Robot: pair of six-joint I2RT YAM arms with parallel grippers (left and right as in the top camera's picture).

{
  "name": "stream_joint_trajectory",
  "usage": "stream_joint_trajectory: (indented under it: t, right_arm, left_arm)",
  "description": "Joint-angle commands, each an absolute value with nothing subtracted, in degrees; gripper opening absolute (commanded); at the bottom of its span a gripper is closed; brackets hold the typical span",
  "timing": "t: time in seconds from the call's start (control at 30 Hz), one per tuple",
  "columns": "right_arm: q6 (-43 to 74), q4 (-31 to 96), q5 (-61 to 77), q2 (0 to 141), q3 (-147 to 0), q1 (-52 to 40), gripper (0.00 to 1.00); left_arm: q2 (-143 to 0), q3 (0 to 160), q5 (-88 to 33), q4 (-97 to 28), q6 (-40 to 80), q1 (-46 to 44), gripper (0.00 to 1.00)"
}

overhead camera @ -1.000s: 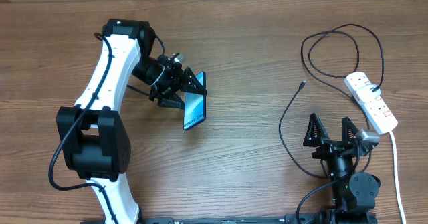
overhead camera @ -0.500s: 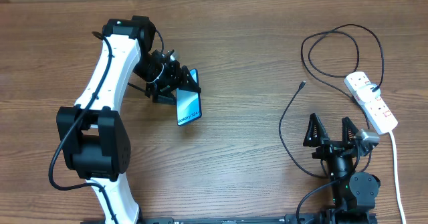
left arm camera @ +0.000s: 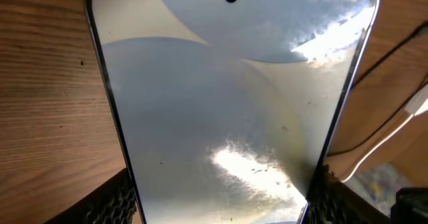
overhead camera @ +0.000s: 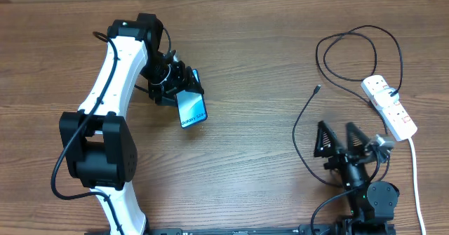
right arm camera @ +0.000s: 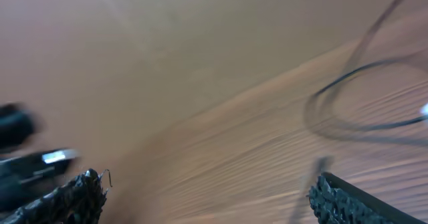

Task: Plug charger to phone and switch on socket
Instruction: 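Move the right gripper toward the phone held by the left gripper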

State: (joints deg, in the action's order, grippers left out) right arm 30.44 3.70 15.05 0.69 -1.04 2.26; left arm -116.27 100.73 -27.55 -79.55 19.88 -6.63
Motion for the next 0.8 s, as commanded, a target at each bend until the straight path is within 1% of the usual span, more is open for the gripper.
stream_joint_trajectory:
  t: [0.0, 0.17, 0.33, 0.57, 0.77]
  right_arm:
    - [40.25, 3.07, 32.16, 0.23, -0.45, 2.31, 1.00]
    - [40.95, 3.36, 48.95, 0.23, -0.45, 2.31, 1.00]
    - [40.95, 3.36, 56.47, 0.23, -0.45, 2.31, 1.00]
    - [40.88, 3.16, 55.18, 0.23, -0.45, 2.33, 1.00]
    - [38.52, 3.16, 53.84, 0.43, -0.49, 2.33, 1.00]
  left_arm:
    - [-116.51, 102.52, -28.12, -78.67, 24.60, -6.52, 0.40]
    - [-116.51, 102.52, -29.63, -77.89, 26.20, -7.03, 0.39]
    - [-116.51, 102.52, -31.64, -77.45, 26.24, -8.12, 0.40]
    - [-116.51, 102.52, -31.64, -77.28, 26.41, -9.32, 0.40]
    - [-116.51, 102.52, -31.62, -77.23, 26.41, -9.41, 0.41]
